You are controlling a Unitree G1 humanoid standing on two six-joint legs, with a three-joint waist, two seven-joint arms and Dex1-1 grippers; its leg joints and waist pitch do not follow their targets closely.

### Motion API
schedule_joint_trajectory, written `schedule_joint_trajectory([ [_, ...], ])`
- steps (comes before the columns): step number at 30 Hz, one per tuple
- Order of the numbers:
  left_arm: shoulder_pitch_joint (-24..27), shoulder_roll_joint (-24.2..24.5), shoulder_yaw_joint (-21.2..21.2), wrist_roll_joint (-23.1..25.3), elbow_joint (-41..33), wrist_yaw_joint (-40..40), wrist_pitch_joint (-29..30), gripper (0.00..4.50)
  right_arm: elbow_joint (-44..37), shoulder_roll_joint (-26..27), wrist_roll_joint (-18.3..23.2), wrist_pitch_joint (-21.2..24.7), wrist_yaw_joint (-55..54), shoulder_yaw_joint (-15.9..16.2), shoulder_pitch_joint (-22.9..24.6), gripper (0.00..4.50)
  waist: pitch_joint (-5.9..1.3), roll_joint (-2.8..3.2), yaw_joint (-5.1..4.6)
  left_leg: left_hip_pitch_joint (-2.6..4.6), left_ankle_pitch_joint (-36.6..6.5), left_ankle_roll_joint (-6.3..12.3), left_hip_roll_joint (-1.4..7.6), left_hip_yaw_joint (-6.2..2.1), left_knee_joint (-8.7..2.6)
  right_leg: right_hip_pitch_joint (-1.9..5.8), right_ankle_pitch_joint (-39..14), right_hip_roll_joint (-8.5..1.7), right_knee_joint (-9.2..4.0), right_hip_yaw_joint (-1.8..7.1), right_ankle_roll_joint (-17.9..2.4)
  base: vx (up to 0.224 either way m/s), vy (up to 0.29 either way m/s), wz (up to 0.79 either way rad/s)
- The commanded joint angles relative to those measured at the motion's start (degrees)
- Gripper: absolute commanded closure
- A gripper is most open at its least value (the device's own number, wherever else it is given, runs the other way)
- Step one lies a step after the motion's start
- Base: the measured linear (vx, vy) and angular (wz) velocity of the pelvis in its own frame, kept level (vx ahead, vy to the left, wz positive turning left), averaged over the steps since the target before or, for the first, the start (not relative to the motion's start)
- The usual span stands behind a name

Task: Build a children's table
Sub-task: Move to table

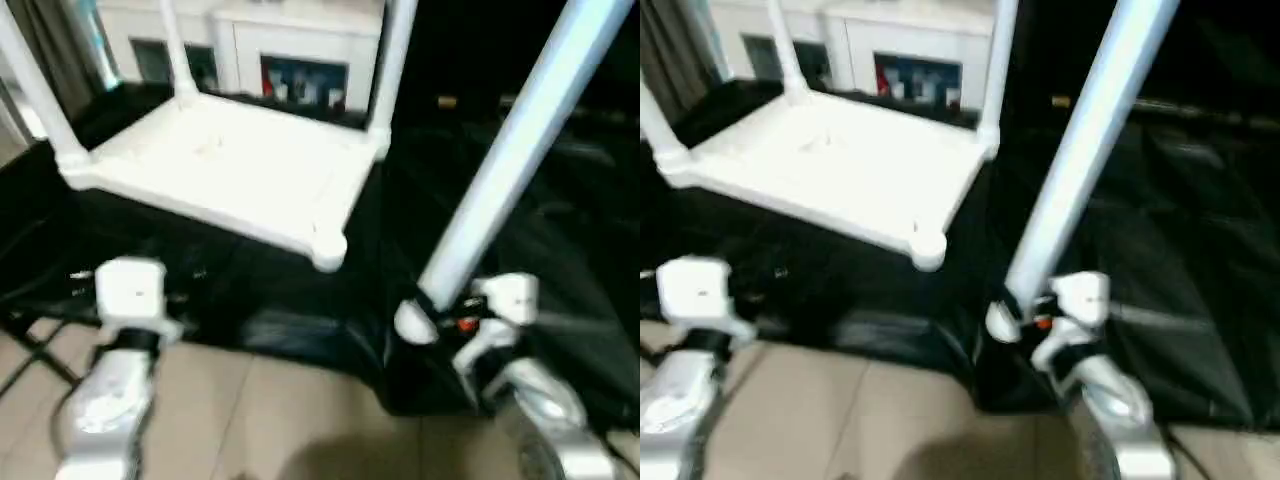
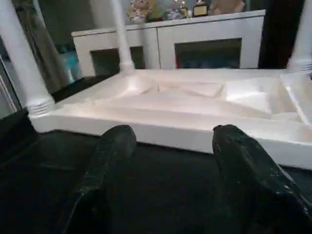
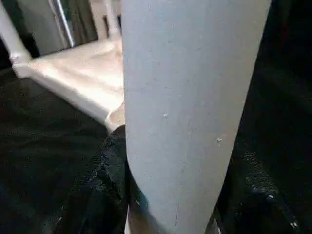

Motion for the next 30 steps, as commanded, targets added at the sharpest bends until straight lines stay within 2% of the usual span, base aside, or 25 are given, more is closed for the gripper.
schedule_joint_trajectory([
  [1,-1.6,-0.4,-1.5,-0.4,0.2,-0.9,0.9,1.57,-1.2,-0.7,0.8,-0.6,-0.3,-1.7,0.9,2.62,-2.17,1.34,-1.29,2.94,-20.5,9.09,5.90,-4.04,-9.59,-2.43,3.2,-1.93,-2.92,1.86,-1.7,0.144,-0.029,0.14],
  [2,-1.9,-0.4,-1.6,-0.4,0.3,-1.1,1.0,1.57,-1.4,-0.6,0.9,-0.8,-0.4,-1.7,1.1,2.62,-2.14,-0.90,0.19,-0.55,-16.9,9.52,0.89,0.33,-6.11,2.03,-6.7,-4.44,-7.46,6.40,-5.7,0.144,-0.029,0.14],
  [3,-2.1,-0.3,-1.7,-0.5,0.5,-1.2,1.1,1.57,-1.4,-0.5,0.7,-1.0,-0.5,-1.7,1.3,2.62,-3.12,-0.67,2.11,-4.06,-5.7,9.99,0.05,-0.05,-0.34,7.52,-17.7,-9.46,-10.60,11.39,-13.6,0.155,-0.021,0.14],
  [4,-2.3,-0.4,-1.7,-0.6,0.7,-1.3,1.1,1.57,-1.4,-0.4,0.5,-1.1,-0.7,-1.8,1.4,2.62,-4.48,-0.76,3.39,-8.14,1.3,8.30,1.09,-1.46,3.48,10.77,-14.0,-11.40,-10.38,13.19,-18.3,0.170,0.029,0.06],
  [5,-2.4,-0.4,-1.8,-0.6,0.7,-1.3,1.2,1.57,-1.4,-0.3,0.5,-1.1,-0.8,-1.9,1.4,2.62,-4.28,-0.45,3.83,-8.97,3.4,7.27,1.63,-1.91,3.46,10.36,-8.5,-10.86,-10.10,12.67,-19.9,0.170,0.029,0.06],
  [6,-2.5,-0.5,-1.9,-0.7,0.9,-1.4,1.3,1.57,-1.4,-0.2,0.5,-1.3,-1.0,-2.0,1.4,2.62,-4.09,0.77,3.71,-9.48,8.3,6.05,2.46,-2.07,0.82,9.07,-0.6,-7.12,-8.78,9.15,-20.7,0.162,0.036,0.06],
  [7,-2.6,-0.5,-1.9,-0.8,1.0,-1.5,1.4,1.57,-1.3,-0.1,0.5,-1.4,-1.1,-2.1,1.4,2.62,-3.88,1.16,3.40,-8.97,12.0,7.02,2.06,-1.42,-2.30,7.94,0.3,-3.45,-8.13,6.07,-18.5,0.153,0.034,0.03],
  [8,-2.7,-0.5,-1.9,-0.9,1.2,-1.5,1.3,1.57,-1.3,-0.2,0.5,-1.3,-1.2,-2.1,1.3,2.62,-5.09,5.02,2.43,-2.63,16.8,10.85,3.59,-3.28,-6.45,3.19,-0.7,2.95,-4.31,0.78,-9.7,0.153,0.034,0.03],
  [9,-2.8,-0.6,-1.9,-1.0,1.4,-1.5,1.4,1.57,-1.5,-0.4,0.4,-1.3,-1.3,-2.1,1.3,2.62,-5.00,4.68,-0.06,3.71,-1.5,21.61,9.83,-9.18,-7.61,-4.13,-8.0,1.95,2.52,1.99,-2.5,0.161,0.034,0.09],
  [10,-2.9,-0.6,-1.9,-1.0,1.4,-1.5,1.4,1.57,-1.6,-0.4,0.4,-1.3,-1.3,-2.1,1.3,2.62,-5.48,4.17,-0.59,4.08,1.0,25.42,10.68,-10.25,-7.51,-5.01,-6.2,1.19,3.84,2.37,0.3,0.159,0.001,0.07],
  [11,-3.1,-0.7,-2.0,-1.0,1.6,-1.7,1.3,1.57,-1.8,-0.6,0.4,-1.2,-1.3,-2.1,1.4,2.62,-5.47,4.84,-0.41,3.92,5.2,28.35,10.17,-10.29,-6.93,-6.27,-5.0,0.89,4.79,2.33,2.8,0.159,0.001,0.07],
  [12,-3.1,-0.7,-2.1,-1.0,1.7,-1.7,1.4,1.57,-2.0,-0.7,0.4,-1.1,-1.3,-2.1,1.5,2.62,-5.38,3.72,-0.41,3.56,12.6,31.53,9.81,-9.36,-6.41,-8.14,-1.5,0.05,5.33,2.93,6.1,0.134,-0.021,-0.03],
  [14,-3.3,-0.7,-2.1,-1.3,1.9,-1.9,1.5,1.57,-2.3,-0.8,0.4,-1.0,-1.3,-2.3,1.7,2.62,-3.99,2.14,0.49,-0.60,9.0,27.82,6.17,-4.60,-7.52,-6.70,5.4,-0.36,1.83,3.70,4.7,0.107,-0.037,-0.03],
  [15,-3.3,-0.8,-2.1,-1.5,2.0,-2.0,1.6,1.57,-2.3,-0.8,0.3,-0.9,-1.3,-2.3,1.7,2.62,-4.31,-0.64,0.91,-2.72,-3.5,19.86,1.17,-1.30,-5.73,-2.26,4.6,-2.12,-4.43,7.00,2.2,0.083,-0.085,0.05],
  [16,-2.9,-1.0,-2.1,-2.7,1.9,-2.9,1.1,1.57,-2.3,-1.0,0.2,-0.8,-1.4,-2.2,1.8,2.62,-4.04,-1.95,2.64,-5.33,-4.5,13.77,-2.38,-0.35,1.32,2.13,-13.6,-7.73,-9.29,12.89,-0.5,0.085,-0.085,0.03],
  [17,-2.9,-1.0,-2.1,-2.8,1.8,-3.0,1.0,1.57,-2.3,-1.0,0.2,-0.8,-1.4,-2.2,1.8,2.62,-4.27,-1.32,2.98,-6.37,0.0,10.75,-0.85,-1.83,2.23,3.37,-16.6,-9.83,-9.18,13.62,-3.3,0.085,-0.085,0.03],
  [18,-2.6,-1.2,-2.3,-3.4,1.8,-3.6,1.0,1.57,-2.4,-1.0,-0.1,-1.0,-1.5,-2.2,1.8,2.62,-4.03,-1.39,3.21,-7.30,7.1,5.70,0.01,-2.48,0.72,2.92,-11.4,-7.70,-7.85,11.85,-4.5,0.083,-0.046,-0.07],
  [19,-2.5,-1.3,-2.4,-3.5,1.8,-3.7,1.0,1.57,-2.5,-1.0,-0.3,-1.1,-1.6,-2.2,1.8,2.62,-3.86,-1.13,3.09,-7.44,10.3,4.36,0.13,-2.37,-0.93,2.48,-5.9,-6.05,-7.01,10.55,-4.8,0.061,-0.034,-0.03],
  [20,-2.6,-1.3,-2.4,-3.4,1.9,-3.8,1.0,1.57,-2.5,-1.1,-0.2,-1.2,-1.7,-2.1,1.8,2.62,-3.95,0.95,2.99,-5.82,14.1,3.36,2.18,-2.00,-5.64,-0.19,6.0,-2.11,-5.47,7.06,-3.8,0.061,-0.034,-0.03],
  [21,-2.7,-1.6,-2.2,-3.7,2.1,-3.8,1.0,1.57,-2.6,-1.2,-0.3,-1.2,-1.8,-2.0,1.7,2.62,-3.99,0.99,2.47,-6.79,14.0,3.71,2.54,-2.09,-6.00,0.24,9.1,-1.62,-4.89,6.60,-3.5,0.052,0.005,-0.07],
  [22,-2.9,-1.8,-2.1,-4.0,2.4,-3.6,1.1,1.57,-2.7,-1.4,-0.3,-1.1,-1.8,-1.9,1.7,2.62,-4.40,1.40,2.76,-5.48,10.7,2.92,3.53,-1.87,-5.76,-0.97,11.6,-1.25,-4.68,6.63,-4.5,0.000,0.000,0.00],
  [23,-3.0,-1.9,-2.0,-4.2,2.5,-3.6,1.2,1.57,-2.7,-1.5,-0.3,-1.1,-1.8,-1.9,1.7,2.62,-4.88,2.08,2.72,-4.93,7.7,2.51,4.17,-1.92,-6.00,-0.82,12.5,-1.67,-4.29,6.67,-7.0,0.000,0.000,0.00],
  [25,-3.6,-1.3,-2.0,-4.5,3.3,-4.5,1.4,1.57,-3.1,-1.8,-0.5,-0.5,-1.8,-1.9,1.6,2.62,-4.68,1.89,2.49,-4.93,4.5,2.45,4.74,-1.76,-6.65,-0.86,13.1,-1.67,-4.50,6.35,-9.2,0.003,0.029,0.04],
  [26,-4.1,-0.4,-2.1,-4.5,4.1,-5.9,0.0,1.57,-3.3,-2.3,-0.7,-0.1,-1.8,-1.9,1.4,2.62,-4.45,0.60,2.19,-4.86,0.9,2.75,4.84,-1.31,-7.04,-0.78,10.5,-1.91,-5.09,6.40,-9.5,0.007,0.057,0.08],
  [30,-8.9,4.3,-4.0,-10.0,8.3,-18.4,0.0,1.39,-2.6,-4.4,-0.3,0.6,0.5,-2.2,-1.1,2.62,-3.91,1.11,2.41,-4.40,-7.7,1.04,4.71,-0.50,-7.85,-1.53,-2.8,-2.41,-5.97,6.65,-8.4,0.000,0.000,0.00],
])
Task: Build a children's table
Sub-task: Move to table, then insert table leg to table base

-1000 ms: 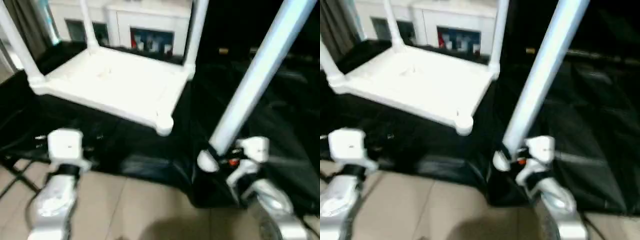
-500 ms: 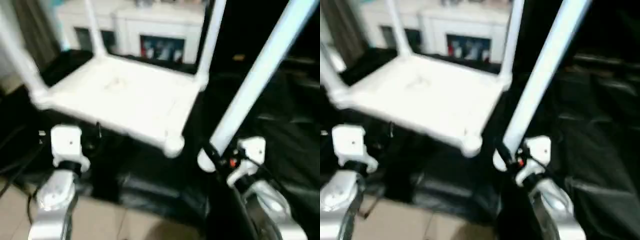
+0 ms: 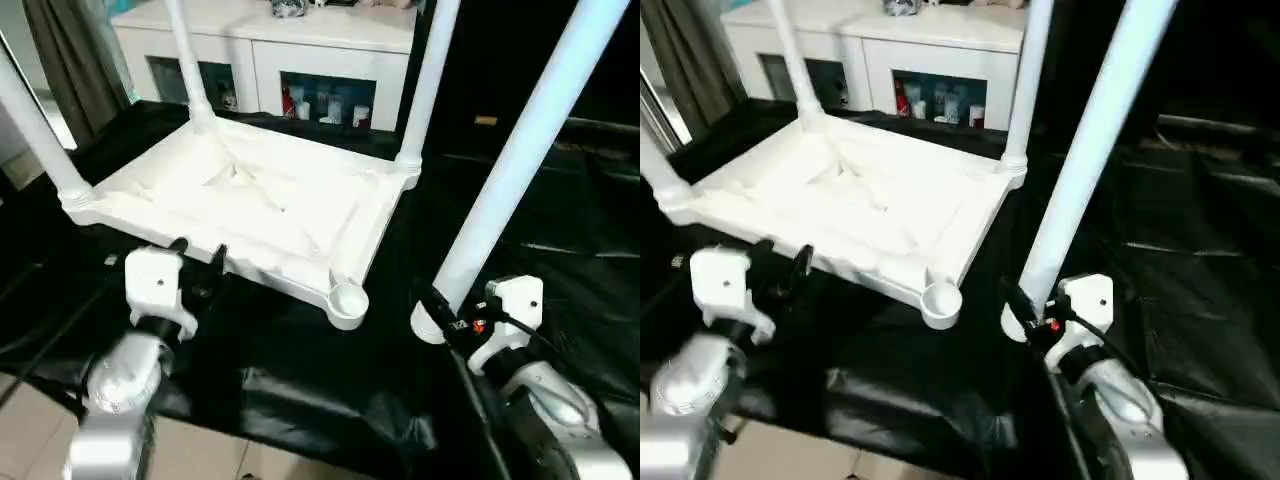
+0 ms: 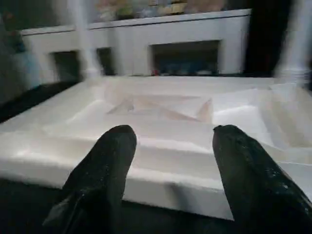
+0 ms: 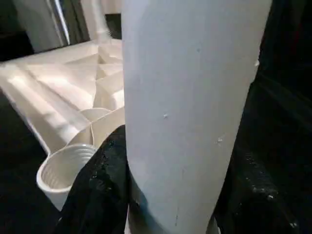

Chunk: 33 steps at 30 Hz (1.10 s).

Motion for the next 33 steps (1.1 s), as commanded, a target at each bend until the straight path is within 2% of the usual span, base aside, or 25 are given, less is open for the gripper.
schedule_joint_trajectory([
  [1,-4.1,2.8,-2.7,-5.3,2.0,-11.4,2.2,1.39,-0.3,-1.7,0.9,0.5,2.5,-0.8,-2.9,2.62,-1.91,-0.57,-0.29,0.55,-13.6,1.13,4.09,-1.19,-6.20,1.58,-9.0,-4.62,-4.87,2.72,-10.8,0.000,0.000,0.00],
  [2,-4.1,2.8,-2.7,-5.3,2.0,-11.4,2.2,1.21,-0.3,-1.7,0.9,0.5,2.5,-0.8,-2.9,2.62,-1.81,-0.27,-0.16,0.86,-14.3,0.56,4.06,-0.96,-6.29,1.07,-10.9,-4.68,-4.96,2.80,-10.4,0.000,0.000,0.00],
  [4,-6.8,4.6,-4.3,-7.6,3.1,-17.8,4.4,1.18,1.0,-3.0,1.2,0.6,3.9,-0.8,-4.4,2.62,-1.70,-0.63,-0.29,0.56,-13.4,0.28,4.18,-0.89,-6.45,1.30,-10.3,-4.91,-4.92,2.85,-10.1,0.000,0.000,0.00],
  [7,-15.2,9.3,-10.1,-6.1,9.6,-32.0,3.6,0.78,5.0,-6.9,0.7,0.3,8.6,-0.3,-7.8,2.62,-2.19,-0.89,-0.29,0.88,-11.2,0.82,4.01,-0.30,-6.11,1.19,-9.1,-4.89,-4.86,3.02,-10.2,0.000,0.000,0.00],
  [9,-17.5,10.3,-11.8,-5.1,11.7,-35.4,2.8,0.72,5.9,-7.9,0.6,0.2,9.7,-0.2,-8.6,2.62,-2.44,-1.00,-0.24,0.46,-7.4,1.65,4.04,-0.12,-5.91,1.67,-4.6,-5.10,-4.59,3.07,-11.2,0.000,0.000,0.00],
  [11,-19.6,11.2,-13.5,-4.0,14.1,-38.5,2.1,0.49,6.6,-8.9,0.4,0.0,10.7,0.0,-9.3,2.62,-2.86,-1.02,-0.19,0.44,-3.8,2.72,4.01,0.08,-5.46,1.88,0.8,-5.08,-4.03,2.96,-12.2,0.000,0.000,0.00],
  [12,-22.9,12.3,-15.8,-1.7,18.2,-42.6,0.5,0.49,7.3,-10.2,0.4,-0.1,12.4,0.3,-9.9,2.62,-3.12,-1.01,-0.18,0.23,-1.8,3.30,4.11,0.12,-5.24,2.21,4.5,-5.21,-3.58,2.87,-13.2,0.000,0.000,0.00],
  [13,-22.9,12.3,-15.8,-1.7,18.2,-42.6,0.5,0.28,7.3,-10.2,0.4,-0.1,12.4,0.3,-9.9,2.62,-3.19,-1.03,-0.06,0.51,-1.5,4.14,4.03,0.26,-5.15,2.05,5.1,-5.07,-3.65,2.82,-13.5,0.000,0.000,0.00],
  [14,-26.3,13.1,-17.9,0.8,22.6,-46.2,-1.1,0.25,7.8,-11.4,0.5,-0.4,14.1,0.4,-10.5,2.62,-3.10,-1.12,-0.16,0.28,-1.2,4.90,3.85,0.36,-5.10,2.09,5.9,-4.98,-3.81,2.83,-13.8,0.000,0.000,0.00],
  [15,-30.4,13.8,-20.2,3.6,28.4,-50.2,-3.1,0.52,8.2,-12.6,0.7,-0.5,16.0,0.8,-10.8,2.62,-3.31,-0.88,-0.01,0.58,-1.4,4.89,4.05,0.34,-5.06,2.10,6.0,-5.11,-3.62,2.81,-14.0,0.000,0.000,0.00],
  [16,-36.5,14.2,-23.7,8.2,37.6,-53.7,-8.2,0.64,8.5,-14.0,0.7,-0.7,18.2,1.5,-11.0,2.62,-3.28,-0.91,-0.08,0.69,-1.7,5.44,3.77,0.49,-5.02,1.92,4.8,-4.82,-4.03,2.86,-13.6,0.000,0.000,0.00],
  [17,-36.5,14.2,-23.7,8.2,37.6,-53.7,-8.2,0.64,8.5,-14.0,0.7,-0.7,18.2,1.5,-11.0,2.62,-3.29,-0.97,0.05,0.69,-2.1,5.62,3.78,0.46,-4.97,1.97,4.5,-4.91,-4.11,2.89,-13.6,0.000,0.000,0.00],
  [18,-38.7,14.1,-25.0,9.7,41.2,-54.3,-10.5,0.62,8.6,-14.5,0.7,-0.7,18.9,1.8,-11.0,2.62,-3.32,-1.22,0.25,0.18,-1.0,5.55,4.14,0.43,-4.98,2.36,7.0,-5.49,-3.69,2.89,-14.6,0.000,0.000,0.00],
  [19,-39.8,14.1,-25.7,10.4,43.0,-54.4,-11.9,0.75,8.5,-14.7,0.6,-0.8,19.2,1.9,-11.0,2.62,-3.48,-0.56,0.34,0.23,-0.8,5.34,4.30,0.32,-4.93,2.42,7.8,-5.65,-3.39,2.83,-15.1,0.000,0.000,0.00],
  [21,-41.7,13.9,-26.9,11.4,45.8,-55.0,-12.9,0.97,8.6,-15.0,0.6,-0.9,19.6,2.1,-10.9,2.62,-3.55,-0.82,0.22,0.21,-0.3,5.64,4.35,0.39,-4.89,2.40,9.5,-5.52,-3.40,2.69,-16.2,0.000,0.000,0.00],
  [22,-43.7,13.5,-28.0,12.6,48.8,-55.4,-14.2,1.11,8.5,-15.2,0.5,-1.0,19.8,2.3,-10.7,2.62,-3.67,-0.46,0.20,0.08,0.1,5.92,4.34,0.35,-4.74,2.52,10.8,-5.59,-3.17,2.71,-16.9,0.000,0.000,0.00],
  [23,-45.3,13.1,-28.9,13.5,51.6,-56.0,-15.6,1.16,8.6,-15.4,0.4,-1.1,20.2,2.4,-10.6,2.62,-3.84,-0.56,0.25,0.32,0.3,5.98,4.40,0.49,-4.66,2.44,11.6,-5.54,-3.13,2.68,-17.2,0.000,0.000,0.00],
  [24,-45.3,13.1,-28.9,13.5,51.6,-56.0,-15.6,1.16,8.6,-15.4,0.4,-1.1,20.2,2.4,-10.6,2.62,-3.79,-0.81,0.26,0.16,0.4,6.25,4.42,0.52,-4.67,2.57,12.1,-5.58,-3.12,2.70,-17.6,0.000,0.000,0.00],
  [25,-46.8,12.8,-29.9,14.8,54.3,-55.6,-17.0,1.49,8.5,-15.6,0.4,-1.2,20.4,2.5,-10.3,2.62,-3.75,-0.03,0.50,0.08,0.2,6.22,4.49,0.39,-4.59,2.55,12.2,-5.81,-3.02,2.71,-18.1,0.000,0.000,0.00],
  [26,-47.0,12.7,-30.0,14.9,54.6,-55.5,-17.2,1.49,8.5,-15.6,0.4,-1.2,20.4,2.5,-10.3,2.62,-3.73,-0.35,0.38,0.19,-0.5,6.11,4.54,0.53,-4.69,2.50,11.9,-5.66,-3.27,2.69,-18.1,0.000,0.000,0.00],
  [28,-49.5,11.4,-31.1,16.7,59.8,-55.0,-19.1,1.67,8.0,-15.8,0.3,-1.4,20.6,2.5,-9.5,2.62,-3.62,-0.02,0.54,0.30,-2.5,5.31,4.77,0.47,-4.84,2.61,10.4,-5.83,-3.25,2.69,-18.9,0.000,0.000,0.00],
  [29,-49.9,11.1,-31.3,17.1,60.7,-54.8,-19.5,1.67,7.9,-15.8,0.3,-1.5,20.6,2.5,-9.4,2.62,-3.48,-0.18,0.51,0.31,-3.0,5.28,4.68,0.63,-4.89,2.45,9.5,-5.70,-3.55,2.69,-18.9,0.000,0.000,0.00],
  [30,-51.5,10.3,-32.1,18.4,63.9,-53.7,-21.2,1.94,7.5,-16.0,0.2,-1.6,20.8,2.5,-8.9,2.62,-3.53,0.47,0.63,0.45,-3.9,4.88,4.70,0.58,-4.84,2.49,8.7,-5.70,-3.69,2.71,-18.9,0.000,0.000,0.00],
  [31,-52.7,9.6,-32.1,19.4,66.7,-53.0,-22.6,2.01,7.4,-16.1,0.1,-1.6,20.9,2.5,-8.8,2.62,-3.54,0.09,0.79,0.42,-4.1,4.81,4.62,0.65,-4.75,2.62,8.7,-5.67,-3.75,2.79,-18.9,0.000,0.000,0.00],
  [33,-54.8,8.4,-32.1,21.1,71.1,-51.1,-25.1,2.06,7.1,-16.0,0.0,-1.7,20.9,2.4,-8.5,2.62,-3.58,0.33,0.99,0.32,-3.6,4.76,4.67,0.62,-4.76,2.74,9.7,-5.73,-3.65,2.80,-18.8,0.000,0.000,0.00],
])
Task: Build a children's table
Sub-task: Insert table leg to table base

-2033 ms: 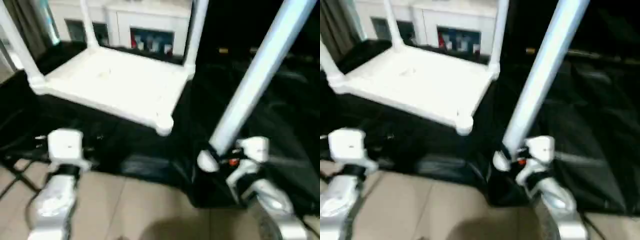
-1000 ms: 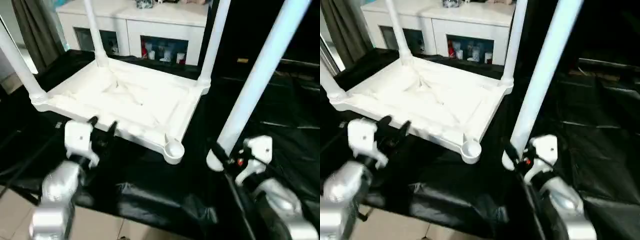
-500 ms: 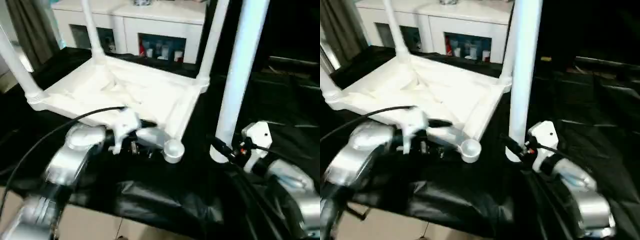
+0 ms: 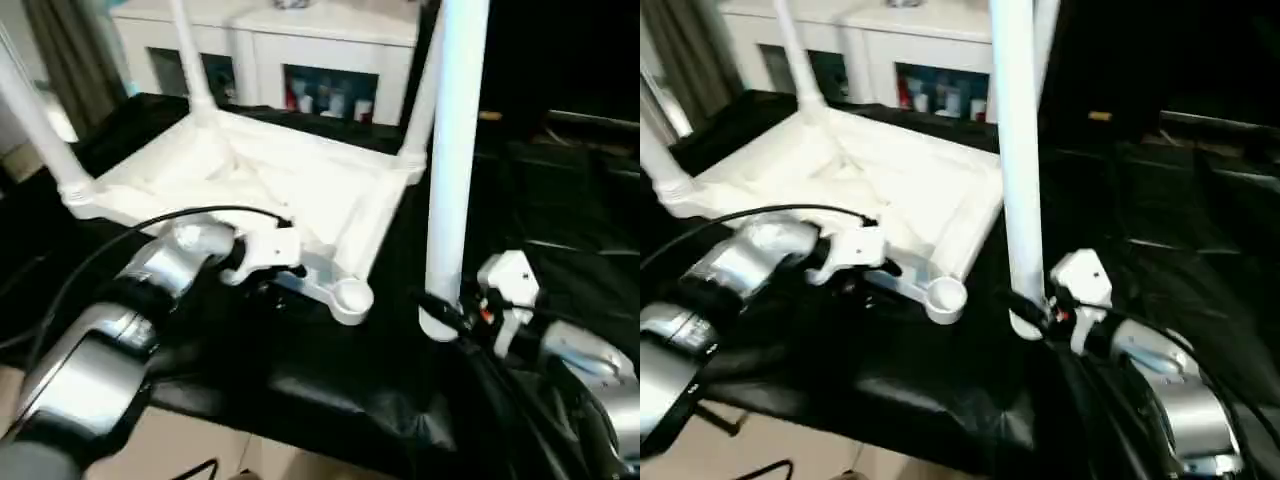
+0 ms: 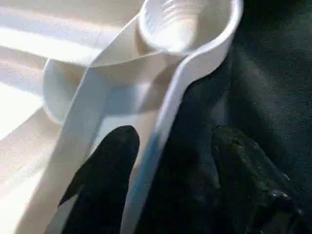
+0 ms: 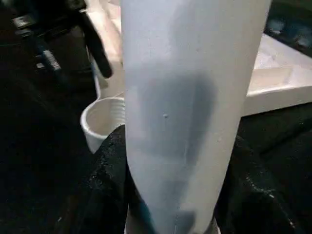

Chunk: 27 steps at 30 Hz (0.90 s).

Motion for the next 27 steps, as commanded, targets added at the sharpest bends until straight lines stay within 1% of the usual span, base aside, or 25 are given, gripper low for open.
schedule_joint_trajectory([
  [1,-1.3,-0.4,-0.3,1.7,2.4,1.4,-2.0,2.27,-1.7,-0.4,-0.1,-0.9,0.1,0.0,0.0,2.62,-3.92,0.04,0.21,0.62,-4.2,3.73,4.31,-1.51,-4.42,3.50,10.0,-5.23,-3.59,2.36,-19.0,0.000,0.000,0.00],
  [2,-1.6,-0.6,-0.4,2.0,3.0,2.1,-2.4,2.39,-1.9,-0.3,-0.2,-0.8,0.0,0.1,0.1,2.62,-3.84,0.29,0.25,0.49,-4.0,3.81,4.28,-1.59,-4.42,3.52,10.5,-5.27,-3.48,2.34,-19.0,0.000,0.000,0.00],
  [3,-2.2,-0.9,-0.6,2.3,4.4,2.7,-3.2,2.39,-2.1,-0.3,-0.3,-0.8,-0.1,0.2,0.3,2.62,-3.84,0.25,0.20,0.47,-4.2,3.92,4.26,-1.56,-4.44,3.51,10.2,-5.26,-3.59,2.31,-18.9,0.000,0.000,0.00],
  [4,-2.8,-1.2,-1.1,3.3,6.0,3.9,-4.2,2.46,-2.4,-0.2,-0.4,-0.8,-0.3,0.5,0.3,2.62,-3.81,0.46,0.20,0.52,-4.7,3.87,4.21,-1.56,-4.37,3.45,9.4,-5.25,-3.74,2.32,-18.8,0.000,0.000,0.00],
  [5,-3.2,-1.4,-1.5,4.0,7.0,4.6,-4.8,2.58,-2.6,-0.2,-0.5,-0.7,-0.4,0.6,0.4,2.62,-3.76,0.52,0.24,0.55,-4.9,3.65,4.28,-1.58,-4.44,3.50,9.1,-5.31,-3.74,2.37,-18.8,0.000,0.000,0.00],
  [6,-3.2,-1.4,-1.5,4.0,7.0,4.6,-4.8,2.71,-2.6,-0.2,-0.5,-0.7,-0.4,0.6,0.4,2.62,-3.70,0.39,0.18,0.49,-4.9,3.70,4.31,-1.59,-4.51,3.51,9.1,-5.24,-3.80,2.34,-18.7,0.000,0.000,0.00],
  [7,-3.4,-1.5,-2.0,4.9,8.1,5.4,-5.4,2.84,-2.8,0.0,-0.8,-0.7,-0.7,1.0,0.4,2.62,-3.70,0.43,0.19,0.54,-4.8,3.73,4.36,-1.61,-4.50,3.49,9.4,-5.26,-3.72,2.36,-18.8,0.000,0.000,0.00],
  [8,-3.7,-1.8,-2.7,6.5,10.0,6.4,-6.3,2.84,-2.9,0.4,-1.4,-0.6,-1.1,1.7,0.2,2.62,-3.69,0.43,0.12,0.52,-4.7,3.82,4.29,-1.58,-4.44,3.40,9.3,-5.14,-3.78,2.33,-18.7,0.000,0.000,0.00],
  [9,-3.8,-1.9,-2.9,7.1,10.8,6.5,-6.8,2.95,-2.9,0.6,-1.6,-0.6,-1.3,2.0,0.1,2.62,-3.63,0.53,0.14,0.48,-4.5,3.84,4.30,-1.63,-4.50,3.54,9.0,-5.27,-3.82,2.36,-18.3,0.000,0.000,0.00],
  [10,-3.8,-2.0,-2.9,7.3,11.1,6.3,-6.8,3.03,-2.8,0.6,-1.7,-0.7,-1.2,2.0,0.0,2.62,-3.69,0.54,0.15,0.51,-4.4,3.91,4.32,-1.62,-4.49,3.47,9.1,-5.25,-3.81,2.36,-18.3,0.000,0.000,0.00],
  [12,-3.8,-2.0,-2.3,6.9,11.6,4.5,-6.2,3.25,-2.3,0.7,-1.8,-0.9,-1.1,2.1,-0.2,2.62,-3.56,0.55,0.14,0.51,-4.5,3.99,4.41,-1.60,-4.59,3.35,8.9,-5.30,-3.80,2.34,-18.6,0.000,0.000,0.00],
  [14,-4.0,-2.3,-1.5,6.1,11.8,3.2,-5.8,3.32,-2.0,0.7,-1.8,-1.1,-1.0,2.0,-0.3,2.62,-3.58,0.25,0.13,0.46,-4.4,4.15,4.40,-1.55,-4.60,3.39,9.1,-5.30,-3.77,2.35,-18.8,0.000,0.000,0.00],
  [15,-4.3,-2.6,-0.3,4.5,11.9,0.0,-3.9,3.39,-1.6,0.8,-1.9,-1.3,-1.0,2.1,-0.4,2.62,-3.57,0.18,0.13,0.49,-4.2,4.30,4.37,-1.49,-4.63,3.37,8.8,-5.43,-3.81,2.39,-18.8,0.000,0.000,0.00],
  [16,-5.0,-2.8,0.8,2.8,12.1,-5.5,0.4,3.59,-0.5,1.0,-2.3,-1.8,-0.9,2.3,-0.9,2.62,-3.56,0.13,0.16,0.58,-4.0,4.40,4.39,-1.38,-4.65,3.24,8.6,-5.46,-3.81,2.39,-19.0,0.000,0.000,0.00],
  [17,-5.0,-2.8,0.8,2.8,12.1,-5.5,0.4,3.59,-0.5,1.0,-2.3,-1.8,-0.9,2.3,-0.9,2.62,-3.58,0.24,0.21,0.64,-3.7,4.46,4.41,-1.38,-4.65,3.16,8.6,-5.52,-3.75,2.39,-19.2,0.000,0.000,0.00],
  [18,-5.2,-2.7,0.5,2.9,11.8,-7.7,2.3,3.69,0.2,1.2,-2.5,-2.0,-1.0,2.5,-1.4,2.62,-3.64,0.04,0.25,0.59,-3.3,4.71,4.41,-1.33,-4.62,3.17,8.7,-5.60,-3.67,2.39,-19.5,0.000,0.000,0.00],
  [19,-5.5,-2.5,-0.4,4.0,11.9,-9.7,4.1,3.78,1.1,1.5,-2.9,-2.2,-1.3,3.0,-2.2,2.62,-3.56,0.00,0.22,0.49,-3.2,5.01,4.41,-1.32,-4.62,3.17,8.4,-5.57,-3.73,2.38,-19.5,0.000,0.000,0.00],
  [20,-5.5,-2.5,-0.4,4.0,11.9,-9.7,4.1,3.78,1.1,1.5,-2.9,-2.2,-1.3,3.0,-2.2,2.62,-3.55,0.00,0.18,0.44,-3.1,5.14,4.36,-1.30,-4.62,3.19,8.2,-5.59,-3.77,2.39,-19.5,0.000,0.000,0.00],
  [21,-5.6,-2.4,-0.7,4.8,12.2,-10.2,4.9,3.93,1.4,1.7,-3.1,-2.2,-1.5,3.3,-2.5,2.62,-3.60,0.03,0.19,0.46,-2.9,5.35,4.40,-1.29,-4.59,3.20,8.4,-5.61,-3.74,2.38,-19.5,0.000,0.000,0.00],
  [23,-4.4,-2.1,-1.0,5.7,11.4,-9.5,5.7,4.03,2.7,2.6,-4.3,-2.6,-2.4,4.3,-3.4,2.62,-3.61,-0.42,0.13,0.32,-2.5,5.78,4.41,-1.27,-4.62,3.35,8.4,-5.68,-3.79,2.34,-19.3,0.000,0.000,0.00],
  [24,-3.4,-1.9,-1.0,6.1,10.6,-8.3,6.5,4.07,3.3,2.9,-4.7,-2.9,-2.8,4.6,-3.6,2.62,-3.57,-0.25,0.12,0.30,-2.6,5.82,4.37,-1.24,-4.60,3.30,7.8,-5.73,-3.87,2.36,-19.2,0.000,0.000,0.00],
  [25,-2.3,-1.7,-0.8,6.1,9.7,-6.9,6.9,4.07,3.6,3.2,-4.9,-3.2,-3.1,4.6,-3.6,2.62,-3.61,-0.87,0.04,0.34,-2.6,5.95,4.48,-1.15,-4.71,3.27,7.2,-5.60,-3.96,2.30,-19.1,0.000,0.000,0.00],
  [26,-1.3,-1.5,-0.4,6.2,8.7,-5.0,7.8,4.12,3.8,3.5,-4.8,-3.4,-3.3,4.3,-3.5,2.62,-3.65,-0.59,0.16,0.31,-2.5,5.98,4.53,-1.21,-4.66,3.30,7.1,-5.74,-3.76,2.30,-19.2,0.000,0.000,0.00],
  [27,-0.3,-1.5,0.2,5.8,7.7,-3.2,8.9,4.19,3.9,3.8,-4.5,-3.3,-3.6,4.0,-3.4,2.62,-3.49,-0.43,0.14,0.31,-3.0,6.12,4.62,-1.16,-4.76,3.13,6.1,-5.75,-3.98,2.29,-19.0,0.000,0.000,0.00],
])
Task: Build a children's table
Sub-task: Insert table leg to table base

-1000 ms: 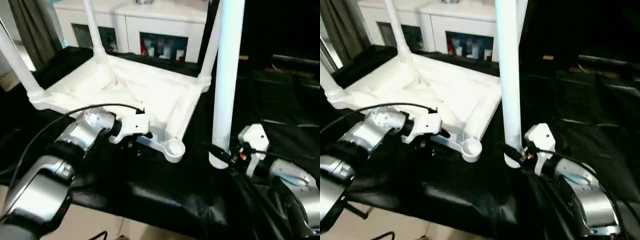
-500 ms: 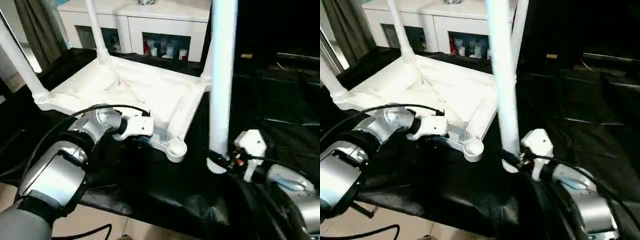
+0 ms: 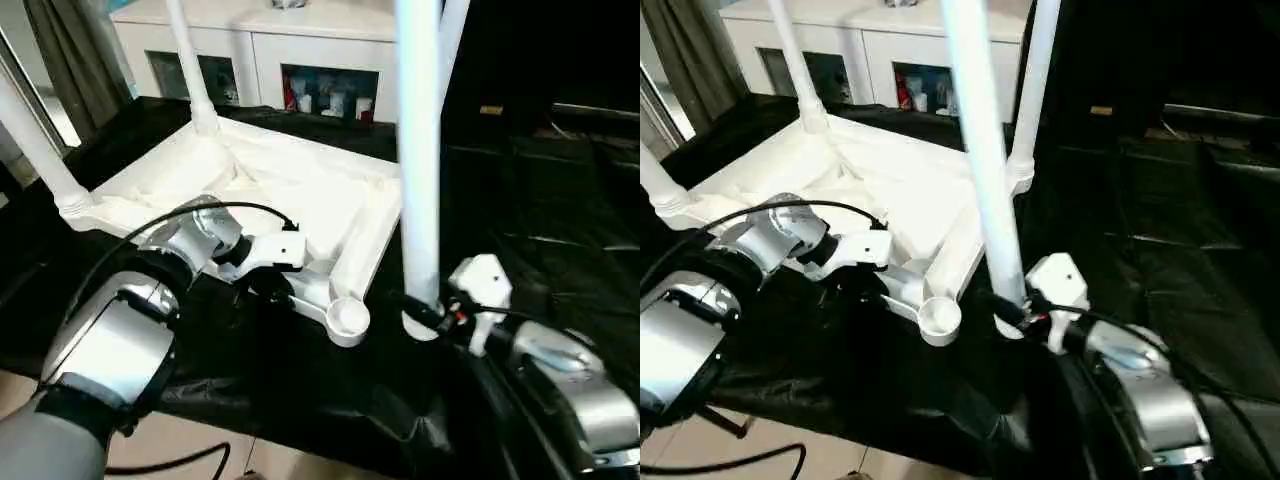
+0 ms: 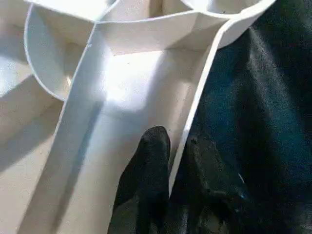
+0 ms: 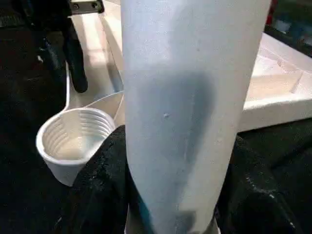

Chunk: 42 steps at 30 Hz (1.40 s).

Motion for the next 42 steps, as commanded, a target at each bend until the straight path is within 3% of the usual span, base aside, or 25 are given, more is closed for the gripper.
schedule_joint_trajectory([
  [1,5.1,0.7,1.4,-0.2,-1.1,7.0,6.6,4.21,0.2,0.9,0.6,-0.7,-1.3,-1.4,-0.3,2.62,-3.46,-1.77,0.31,0.41,-3.8,5.96,4.50,-1.44,-4.51,3.10,4.5,-5.63,-3.92,2.20,-19.0,0.000,0.000,0.00],
  [2,6.2,0.8,2.2,-0.8,-2.6,7.4,9.1,4.21,0.4,1.3,1.3,-0.3,-1.6,-2.0,-0.4,2.62,-3.46,-1.57,0.36,0.39,-3.8,5.92,4.59,-1.48,-4.52,3.12,4.2,-5.73,-3.75,2.22,-19.1,0.000,0.000,0.00],
  [4,8.3,0.6,4.3,-2.6,-6.7,8.7,15.3,4.24,0.8,2.2,3.4,0.8,-2.2,-4.0,-1.0,2.62,-2.89,-1.60,0.17,0.46,-7.1,4.82,4.50,-1.42,-4.91,2.81,-4.9,-5.79,-4.76,2.18,-17.9,0.000,0.000,0.00],
  [5,8.3,0.6,4.3,-2.6,-6.7,8.7,15.3,4.25,0.8,2.2,3.4,0.8,-2.2,-4.0,-1.0,2.62,-2.90,-1.59,0.08,0.50,-7.6,4.38,4.54,-1.41,-4.97,2.92,-6.2,-5.80,-4.78,2.24,-17.6,0.000,0.000,0.00],
  [6,8.7,0.5,5.0,-2.9,-8.2,9.5,17.2,4.25,0.7,2.2,4.3,1.6,-2.3,-4.9,-1.5,2.62,-2.61,-2.01,-0.24,0.33,-8.7,3.74,4.44,-1.50,-5.24,2.92,-9.5,-5.65,-5.12,2.21,-16.6,0.000,0.000,0.00],
  [7,10.0,0.4,6.2,-3.1,-11.4,11.9,20.2,4.25,0.5,2.5,6.4,3.5,-3.1,-6.6,-2.6,2.62,-2.54,-1.78,-0.48,0.37,-9.6,3.05,4.38,-1.65,-5.43,2.90,-12.3,-5.66,-5.27,2.19,-15.7,0.000,0.000,0.00],
  [9,11.4,0.0,7.6,-3.2,-14.5,14.8,22.6,4.26,0.4,2.8,7.2,4.5,-4.4,-7.8,-3.5,2.62,-2.64,-1.79,-0.95,-0.04,-8.9,2.45,4.39,-1.94,-5.58,3.29,-13.4,-5.74,-5.24,2.09,-14.6,0.000,0.000,0.00],
  [10,12.6,-0.6,8.8,-3.6,-17.2,16.5,24.7,4.29,0.6,3.6,8.0,5.8,-5.6,-8.6,-4.3,2.62,-2.62,-1.81,-1.14,-0.12,-8.8,2.31,4.15,-1.91,-5.59,3.14,-14.1,-5.56,-5.49,2.00,-13.7,0.000,0.000,0.00],
  [11,12.6,-0.6,8.8,-3.6,-17.2,16.5,24.7,4.32,0.6,3.6,8.0,5.8,-5.6,-8.6,-4.3,2.62,-2.67,-1.84,-1.31,-0.01,-8.5,2.10,4.15,-1.89,-5.55,2.98,-13.5,-5.56,-5.48,2.07,-13.8,0.000,0.000,0.00],
  [13,15.7,-2.2,11.3,-5.3,-23.9,18.7,28.6,4.34,0.8,5.3,9.9,8.5,-7.6,-10.0,-5.7,2.62,-2.80,-1.94,-1.50,0.08,-7.6,2.39,4.07,-1.72,-5.40,2.83,-11.6,-5.51,-5.56,2.15,-14.4,0.000,0.000,0.00],
  [16,20.5,-2.9,11.8,-6.3,-33.6,19.1,31.0,4.47,0.5,6.0,10.0,9.4,-8.2,-9.8,-6.1,2.62,-3.50,-2.00,-1.56,0.29,-3.3,4.14,4.10,-1.33,-4.83,2.75,-2.6,-5.23,-4.84,2.26,-16.3,0.000,0.000,0.00],
  [17,20.5,-2.9,11.8,-6.3,-33.6,19.1,31.0,4.47,0.5,6.0,10.0,9.4,-8.2,-9.8,-6.1,2.62,-3.77,-2.05,-1.62,-0.01,-1.4,4.69,4.17,-1.39,-4.76,3.13,0.9,-5.23,-4.31,2.21,-16.7,0.000,0.000,0.00],
  [18,22.6,-2.6,10.7,-7.2,-35.6,17.7,25.1,4.47,0.4,5.9,9.6,9.8,-8.1,-9.2,-6.1,2.62,-3.79,-2.18,-1.38,-0.06,1.3,6.34,4.00,-1.21,-4.47,2.77,6.1,-4.95,-4.04,2.11,-17.2,0.000,0.000,0.00],
  [19,23.7,-2.3,10.1,-7.5,-36.6,16.8,22.5,4.47,0.3,5.9,9.4,10.0,-8.1,-8.9,-6.0,2.62,-3.90,-2.11,-1.27,-0.35,2.7,7.57,4.00,-1.26,-4.35,3.00,9.1,-5.03,-3.67,2.02,-17.4,0.000,0.000,0.00],
  [21,26.5,-0.9,8.2,-7.5,-39.5,15.3,16.4,4.47,-0.3,5.6,9.2,11.0,-8.0,-8.1,-6.1,2.62,-3.84,-2.28,-0.83,-0.23,3.3,8.69,4.16,-1.12,-4.22,2.71,10.8,-4.97,-3.56,1.95,-17.4,0.000,0.000,0.00],
  [23,27.2,-0.5,8.1,-7.2,-39.9,15.5,15.7,4.47,-0.5,5.6,9.1,11.5,-7.9,-8.0,-6.1,2.62,-3.61,-2.16,-0.36,0.25,1.9,8.39,4.41,-0.84,-4.34,2.18,8.9,-4.95,-3.70,1.90,-17.2,0.000,0.000,0.00],
  [24,28.0,0.2,7.7,-7.4,-40.6,14.2,13.8,4.47,-0.8,5.4,9.2,12.0,-7.6,-7.6,-6.3,2.62,-3.32,-2.05,0.04,0.87,-0.5,7.57,4.65,-0.49,-4.51,1.55,5.7,-4.86,-4.15,1.86,-17.2,0.000,0.000,0.00],
  [26,28.4,1.1,7.1,-6.7,-41.7,14.0,15.1,4.47,-0.9,5.1,9.2,12.1,-7.1,-6.9,-6.7,2.62,-2.89,-1.96,0.49,0.92,-4.3,4.56,5.04,-0.33,-5.15,1.50,-0.8,-4.93,-4.58,1.76,-16.1,0.000,0.000,0.00],
  [29,29.3,2.3,6.8,-7.0,-43.4,12.8,16.5,4.47,-1.3,5.2,9.8,12.2,-5.8,-6.3,-7.6,2.62,-2.75,-2.06,0.45,0.77,-5.8,2.20,5.08,-0.35,-5.50,1.66,-3.2,-5.01,-4.61,1.71,-14.9,0.000,0.000,0.00],
  [30,29.4,2.6,6.7,-6.7,-43.4,13.2,16.2,4.47,-1.4,5.3,10.6,12.5,-5.1,-6.1,-8.2,2.62,-2.77,-2.44,0.25,0.60,-5.6,1.68,4.96,-0.39,-5.52,1.82,-3.3,-5.09,-4.60,1.71,-14.2,0.000,0.000,0.00],
  [34,29.0,1.8,7.6,-8.4,-42.0,13.3,14.5,4.47,-0.9,5.5,10.8,12.9,-4.7,-5.7,-9.7,2.62,-2.92,-2.40,0.17,0.53,-3.8,1.95,4.73,-0.36,-5.32,1.88,-0.8,-5.03,-4.38,1.71,-14.1,0.000,0.000,0.00],
  [39,27.0,-0.2,10.3,-13.8,-40.6,10.4,18.3,3.69,0.4,6.1,10.7,12.2,-3.7,-5.1,-11.5,2.62,-3.21,-1.99,0.51,0.59,-1.8,2.06,4.68,-0.26,-5.11,1.88,2.9,-5.01,-3.87,1.64,-15.2,0.000,0.000,0.00],
  [42,25.9,-0.1,10.1,-13.6,-38.9,9.8,18.6,3.69,0.4,6.2,10.5,12.2,-3.6,-4.9,-11.8,2.62,-3.33,-2.07,0.54,0.45,-0.5,2.92,4.61,-0.30,-4.96,2.06,6.2,-4.99,-3.68,1.61,-15.6,0.000,0.000,0.00],
])
